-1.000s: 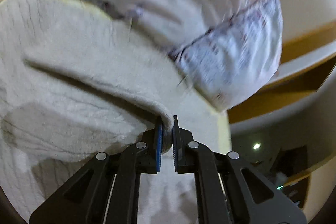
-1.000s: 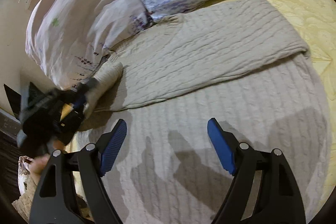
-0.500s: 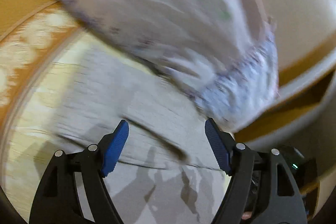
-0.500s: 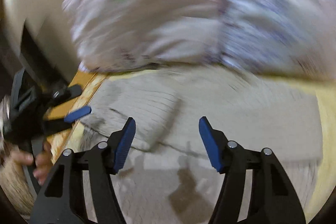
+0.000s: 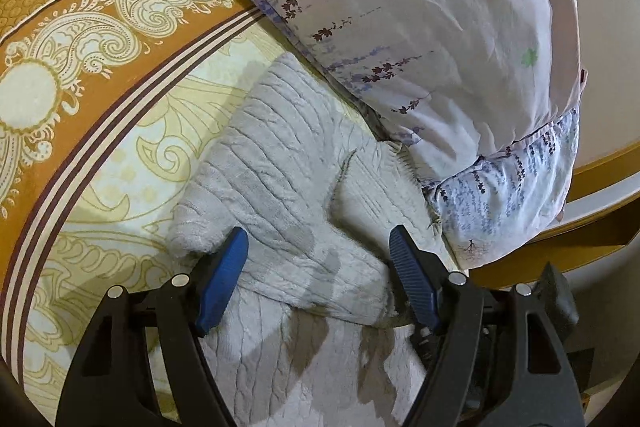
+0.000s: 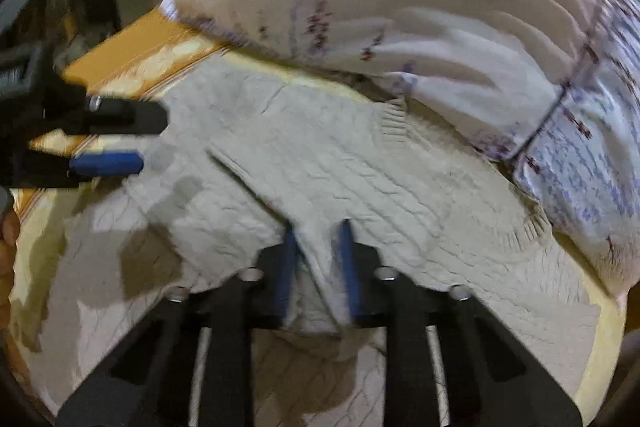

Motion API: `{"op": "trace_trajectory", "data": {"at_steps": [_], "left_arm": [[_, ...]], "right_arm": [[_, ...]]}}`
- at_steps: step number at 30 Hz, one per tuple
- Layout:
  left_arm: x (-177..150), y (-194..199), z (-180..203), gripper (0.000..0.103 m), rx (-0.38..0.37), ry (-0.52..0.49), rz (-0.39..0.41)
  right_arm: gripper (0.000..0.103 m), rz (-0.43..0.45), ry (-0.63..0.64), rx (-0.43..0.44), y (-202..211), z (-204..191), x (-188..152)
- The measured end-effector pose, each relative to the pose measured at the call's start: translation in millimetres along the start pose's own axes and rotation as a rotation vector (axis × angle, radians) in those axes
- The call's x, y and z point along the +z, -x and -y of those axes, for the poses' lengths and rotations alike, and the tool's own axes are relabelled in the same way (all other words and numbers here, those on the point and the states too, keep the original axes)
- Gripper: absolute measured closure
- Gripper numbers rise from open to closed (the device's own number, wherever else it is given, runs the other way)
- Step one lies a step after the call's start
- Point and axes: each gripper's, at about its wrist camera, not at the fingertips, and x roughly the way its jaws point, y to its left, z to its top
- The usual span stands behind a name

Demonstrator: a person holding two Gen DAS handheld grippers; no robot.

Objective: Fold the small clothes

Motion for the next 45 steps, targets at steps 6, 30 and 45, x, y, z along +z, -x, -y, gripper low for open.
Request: {"op": "trace_trajectory", "data": {"at_steps": [6,30,45], "left_arm": [[0.1,-4.7,5.4,0.029,0.031,-0.02,-0.009],[-1.5,-8.8,10.5,0.023,0.014,-0.041,-0.018],[-17.3,7.3,26.3,0.023,0.016,-0.155,-0.051]], "right_arm": [[0.094,0.177,-0.456,-0.04,49.0,83.4,-33.1],[0.096,0.185,-0.88,0.034,53.7,184.1,-100.0],[0.052,0.072,-0.898,-0.023,57.7,213.4,-131.0]]}}
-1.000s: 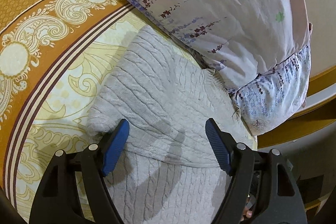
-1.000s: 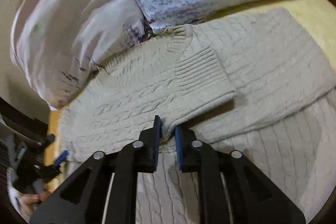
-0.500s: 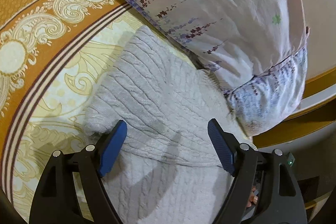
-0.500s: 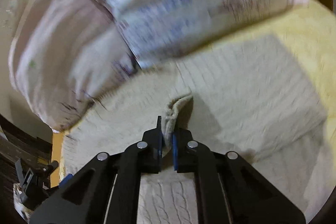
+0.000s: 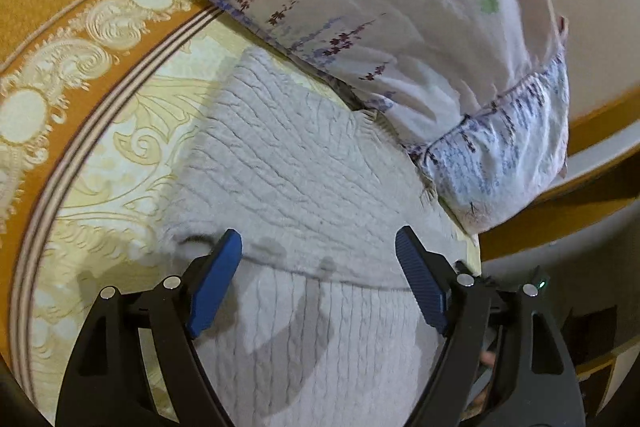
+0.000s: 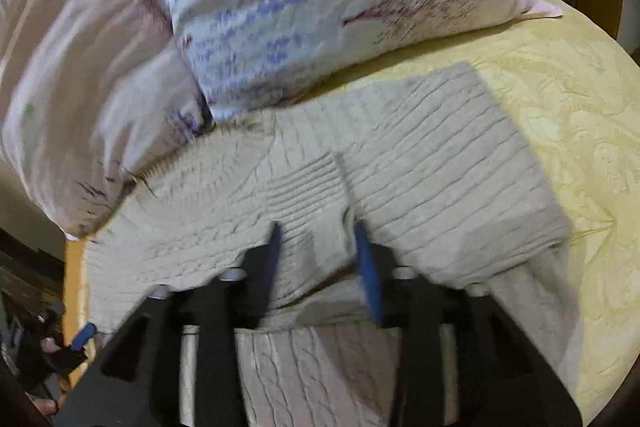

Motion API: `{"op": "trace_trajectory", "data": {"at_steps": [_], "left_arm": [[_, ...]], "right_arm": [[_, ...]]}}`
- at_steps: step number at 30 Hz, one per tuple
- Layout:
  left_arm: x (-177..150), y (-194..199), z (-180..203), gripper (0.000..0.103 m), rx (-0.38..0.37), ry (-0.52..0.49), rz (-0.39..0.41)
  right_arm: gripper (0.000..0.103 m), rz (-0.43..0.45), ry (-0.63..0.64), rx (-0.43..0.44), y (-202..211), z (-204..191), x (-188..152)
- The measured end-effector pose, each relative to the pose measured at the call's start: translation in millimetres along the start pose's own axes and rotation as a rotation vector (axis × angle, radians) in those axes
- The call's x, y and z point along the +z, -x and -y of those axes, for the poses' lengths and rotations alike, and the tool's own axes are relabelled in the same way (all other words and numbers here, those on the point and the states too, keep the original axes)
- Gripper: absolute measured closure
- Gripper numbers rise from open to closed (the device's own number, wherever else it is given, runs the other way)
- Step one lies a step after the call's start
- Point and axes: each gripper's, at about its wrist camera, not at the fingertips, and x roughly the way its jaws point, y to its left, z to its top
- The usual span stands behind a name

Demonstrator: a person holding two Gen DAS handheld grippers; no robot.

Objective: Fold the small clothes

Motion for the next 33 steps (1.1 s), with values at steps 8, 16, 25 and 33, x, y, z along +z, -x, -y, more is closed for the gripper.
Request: {"op": "trace_trajectory", "data": {"at_steps": [8,16,25,33], "left_arm": [[-29.9,48.6,-20.0,0.023,0.022,-0.063,-0.053],[-70.0,62.0,-37.1,0.023,-0.003,-0.015,-0.126],[-110.6,60.8,-31.1,0.024,-0.056,0.015,-0.168],[-152.2,70.2,-30.0,0.035,-0.137,0.063,-0.243]], "right_arm": [[0.048,-0.08,-0.074,0.065,59.3,84.7,-8.6],[0.048,-0.207,-0.2,0.137,80.9,145.0,-48.2],[0.048,-0.324,-0.196,0.334,80.2,137.1,-78.4],[0.06,-0.509,-0.216,0.505,85.8,137.0,-115.6]]}}
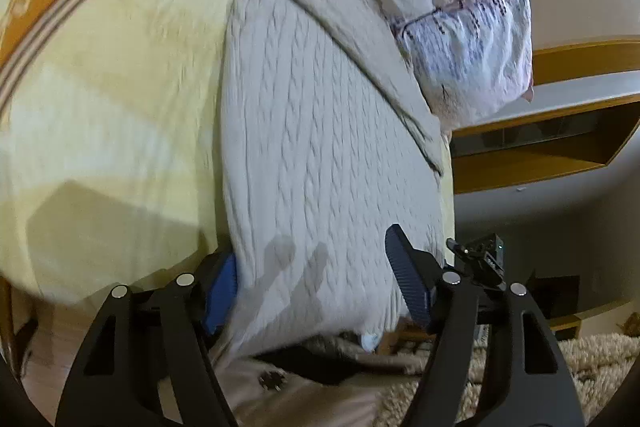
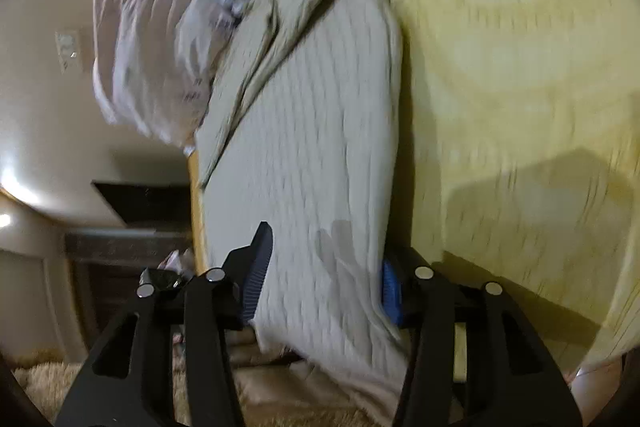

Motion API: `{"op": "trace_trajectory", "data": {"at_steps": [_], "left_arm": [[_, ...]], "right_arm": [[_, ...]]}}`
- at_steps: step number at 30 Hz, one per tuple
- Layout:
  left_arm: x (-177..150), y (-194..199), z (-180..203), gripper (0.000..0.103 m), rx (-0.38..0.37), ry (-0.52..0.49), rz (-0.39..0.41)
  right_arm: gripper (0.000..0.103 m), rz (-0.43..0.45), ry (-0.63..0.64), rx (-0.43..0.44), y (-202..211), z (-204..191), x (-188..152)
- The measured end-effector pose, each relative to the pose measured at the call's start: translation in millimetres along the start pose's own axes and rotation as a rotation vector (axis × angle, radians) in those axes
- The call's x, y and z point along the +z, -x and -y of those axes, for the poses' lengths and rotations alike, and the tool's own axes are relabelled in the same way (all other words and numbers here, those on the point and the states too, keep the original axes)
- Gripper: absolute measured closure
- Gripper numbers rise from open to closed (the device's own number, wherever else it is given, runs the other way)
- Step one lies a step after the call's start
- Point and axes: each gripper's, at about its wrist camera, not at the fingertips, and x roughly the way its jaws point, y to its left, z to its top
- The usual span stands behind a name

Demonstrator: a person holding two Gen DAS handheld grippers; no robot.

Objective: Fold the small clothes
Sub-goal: 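Grasp the sweater hem with both grippers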

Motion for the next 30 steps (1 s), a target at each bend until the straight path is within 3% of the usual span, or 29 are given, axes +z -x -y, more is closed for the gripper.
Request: {"op": "trace_trajectory", "data": {"at_steps": [7,10,13,14,19,30], "left_arm": [[-26.9,-6.2,5.4,0.045,-0.02,0.015,-0.071],[-28.9,-10.1,7.6,0.055,-0.011,0.013,-0.094],[-29.1,-11.5,8.4,0.067,0.014,0.004,-0.108],[-28.4,-11.3,9.4,0.075,0.018,-0.001,-0.108],[-15.7,-3.5,17.7,0.088,0.004,-0.023,-0.082],[36.6,25.2,29.9,0.094,-0.067,-0.062,0.097]], "right_arm": [[0.074,-0.159,0.046,-0.008,-7.0,1.0,-37.0],[0.079,-0.167,0.064,-0.018,-9.9,-1.7,-40.7],[0.091,-0.158,0.105,-0.031,-12.0,-11.3,-39.4],[0.094,-0.147,0.134,-0.044,-12.6,-17.4,-38.7],[0.096,-0.066,0.247,-0.076,-7.5,-41.0,-27.1],[0.096,0.19,0.416,-0.118,21.8,-85.5,22.8]]}}
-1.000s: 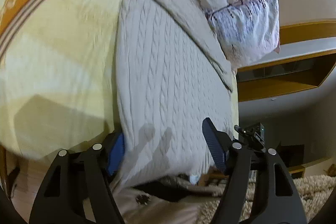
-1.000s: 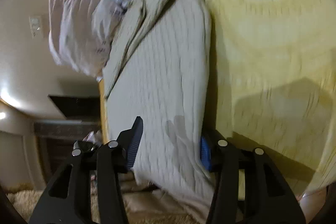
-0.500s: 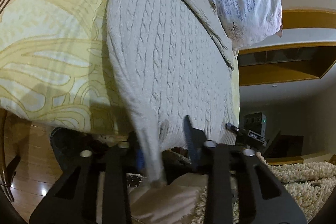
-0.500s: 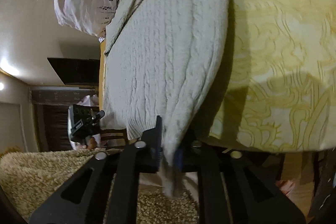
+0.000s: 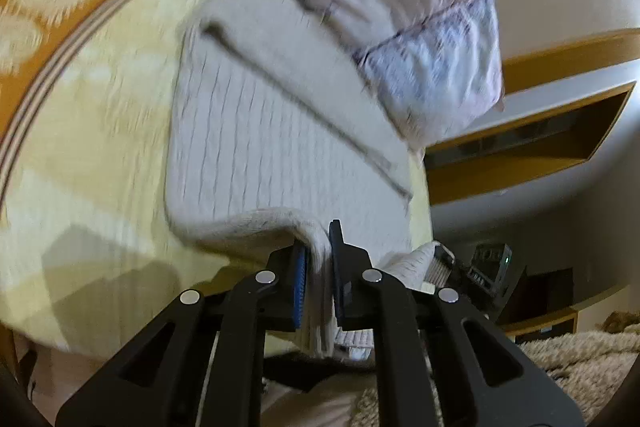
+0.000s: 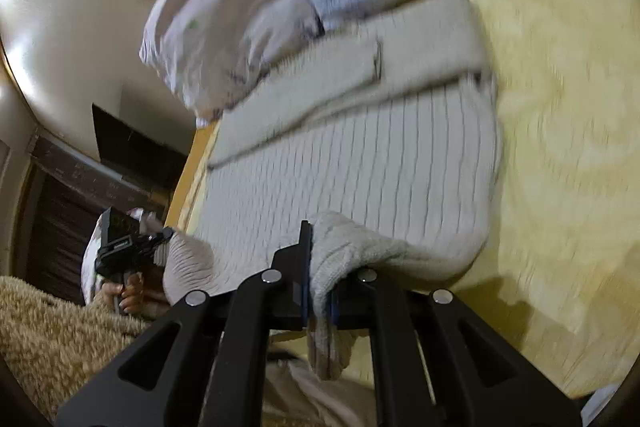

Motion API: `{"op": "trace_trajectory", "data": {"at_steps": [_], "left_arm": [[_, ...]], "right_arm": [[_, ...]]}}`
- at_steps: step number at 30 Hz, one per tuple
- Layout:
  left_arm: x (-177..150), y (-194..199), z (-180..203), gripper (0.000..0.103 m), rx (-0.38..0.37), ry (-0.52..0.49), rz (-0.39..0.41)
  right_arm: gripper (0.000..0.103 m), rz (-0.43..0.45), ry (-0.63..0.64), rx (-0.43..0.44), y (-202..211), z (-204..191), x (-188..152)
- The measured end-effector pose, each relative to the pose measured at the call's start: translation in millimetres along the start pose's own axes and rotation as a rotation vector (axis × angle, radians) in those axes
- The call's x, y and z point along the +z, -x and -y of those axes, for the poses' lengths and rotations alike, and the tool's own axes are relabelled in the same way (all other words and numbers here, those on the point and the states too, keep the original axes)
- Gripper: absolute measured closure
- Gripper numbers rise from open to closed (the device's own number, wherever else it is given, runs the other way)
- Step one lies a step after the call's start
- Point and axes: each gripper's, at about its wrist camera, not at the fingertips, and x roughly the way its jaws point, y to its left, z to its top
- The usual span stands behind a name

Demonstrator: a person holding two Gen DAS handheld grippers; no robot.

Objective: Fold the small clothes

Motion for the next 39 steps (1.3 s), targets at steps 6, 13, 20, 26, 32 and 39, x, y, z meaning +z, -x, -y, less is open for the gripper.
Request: {"op": "trace_trajectory", "data": {"at_steps": [6,13,20,26,32,39], "left_arm": [[38.3,9.1,12.0,0.094,-0.069,-0.031,0.139],[82.3,10.7,29.6,0.094,-0.107,-0.094,0.222],[118.0,7.3,35.3,0.101,-0.134,-0.109,0.291],[136.7,-18.3,18.6,0.101,-0.069,-0.044,0.19],[131.4,-42.8,6.3,0.045,0.04,-0.026,0.033],[130.6,-59.3,12.2,0.044,0.109,-0.114,-0.03]], "right_arm": [[0.096,0.122,0.007,0.01,7.0,-6.2,29.5],[0.096,0.227,-0.003,0.038,11.6,-8.2,55.0],[0.096,0.267,0.014,0.051,4.8,-13.3,81.5],[0.096,0.273,0.015,0.056,-10.0,-13.5,98.8],[0.096,0.249,-0.016,0.051,-20.3,-2.6,104.3],[0.096,0.233,-0.04,0.05,-28.0,5.9,106.4]]}}
